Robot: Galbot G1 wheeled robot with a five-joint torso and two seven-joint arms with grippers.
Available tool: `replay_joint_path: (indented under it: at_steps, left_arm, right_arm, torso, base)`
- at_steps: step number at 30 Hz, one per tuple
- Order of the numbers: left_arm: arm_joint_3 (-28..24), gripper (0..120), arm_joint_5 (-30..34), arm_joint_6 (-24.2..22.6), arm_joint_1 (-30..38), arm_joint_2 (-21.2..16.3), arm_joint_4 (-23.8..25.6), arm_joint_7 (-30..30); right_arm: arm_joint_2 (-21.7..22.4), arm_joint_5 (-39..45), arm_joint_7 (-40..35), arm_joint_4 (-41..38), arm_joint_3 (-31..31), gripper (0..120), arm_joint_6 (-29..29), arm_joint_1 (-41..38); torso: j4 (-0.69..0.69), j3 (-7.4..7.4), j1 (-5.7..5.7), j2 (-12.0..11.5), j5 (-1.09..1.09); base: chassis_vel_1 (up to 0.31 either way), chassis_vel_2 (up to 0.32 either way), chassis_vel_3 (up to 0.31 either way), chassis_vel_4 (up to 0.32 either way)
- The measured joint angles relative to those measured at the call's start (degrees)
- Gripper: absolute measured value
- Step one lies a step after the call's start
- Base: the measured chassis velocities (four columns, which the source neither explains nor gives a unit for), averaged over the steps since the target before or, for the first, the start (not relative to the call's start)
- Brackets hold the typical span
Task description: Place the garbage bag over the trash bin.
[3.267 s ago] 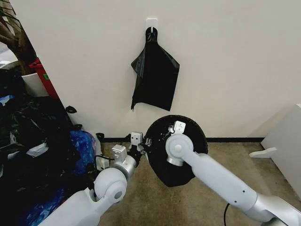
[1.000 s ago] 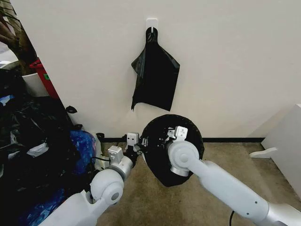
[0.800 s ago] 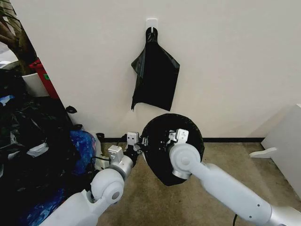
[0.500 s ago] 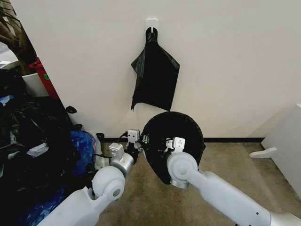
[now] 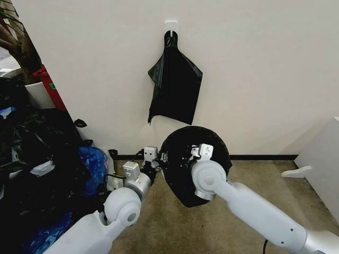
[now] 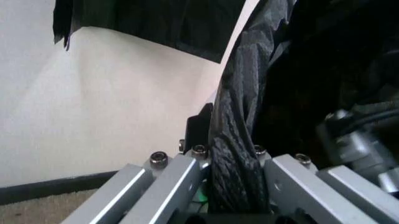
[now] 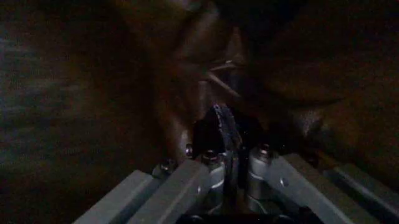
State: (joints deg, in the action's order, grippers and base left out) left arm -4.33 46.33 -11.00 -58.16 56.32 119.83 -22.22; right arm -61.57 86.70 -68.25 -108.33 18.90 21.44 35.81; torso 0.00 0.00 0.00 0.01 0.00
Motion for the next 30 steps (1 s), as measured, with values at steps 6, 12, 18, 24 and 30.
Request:
replay_joint_path:
  at_steps: [6, 12, 18, 24, 30]
  left_arm:
    - [0.04, 1, 0.00, 0.00, -0.36, -0.07, 0.82, 0.02]
    - [0.11, 1, 0.00, 0.00, -0.60, -0.10, 1.55, 0.08]
    - [1.05, 1, -0.28, -0.03, -2.04, -0.39, 2.35, 0.51]
    - [1.26, 1, -1.05, -0.03, -2.36, -0.23, 1.13, 0.63]
    - [1.13, 1, -1.06, -0.03, -2.51, -0.20, 1.58, 0.62]
  right_arm:
    - [-0.75, -1.02, 0.40, 2.92, -0.14, 0, 0.19, 0.28]
    - [-0.99, -1.24, 0.35, 4.01, -0.09, 0, 0.13, 0.35]
    - [-0.84, -1.59, 0.24, 3.53, -0.17, 0, -0.16, 0.35]
    - [-0.92, 0.31, -1.35, -1.50, 1.49, 0, -1.00, -1.19]
    - [-2.29, 0.62, -1.50, 0.65, 1.33, 0, -1.16, -1.86]
  torso:
    - [0.01, 0.00, 0.00, 0.00, 0.00]
    - [0.00, 0.00, 0.00, 0.00, 0.00]
    - [0.00, 0.00, 0.00, -0.02, 0.00]
    - [0.00, 0.00, 0.00, -0.01, -0.01]
    - [0.01, 0.00, 0.00, -0.01, -0.01]
  base:
    - [0.000, 0.000, 0.000, 0.000]
    - [0.000, 0.000, 0.000, 0.000]
    - [0.000, 0.000, 0.000, 0.000]
    - [0.000, 0.000, 0.000, 0.000]
    - [0.000, 0.000, 0.000, 0.000]
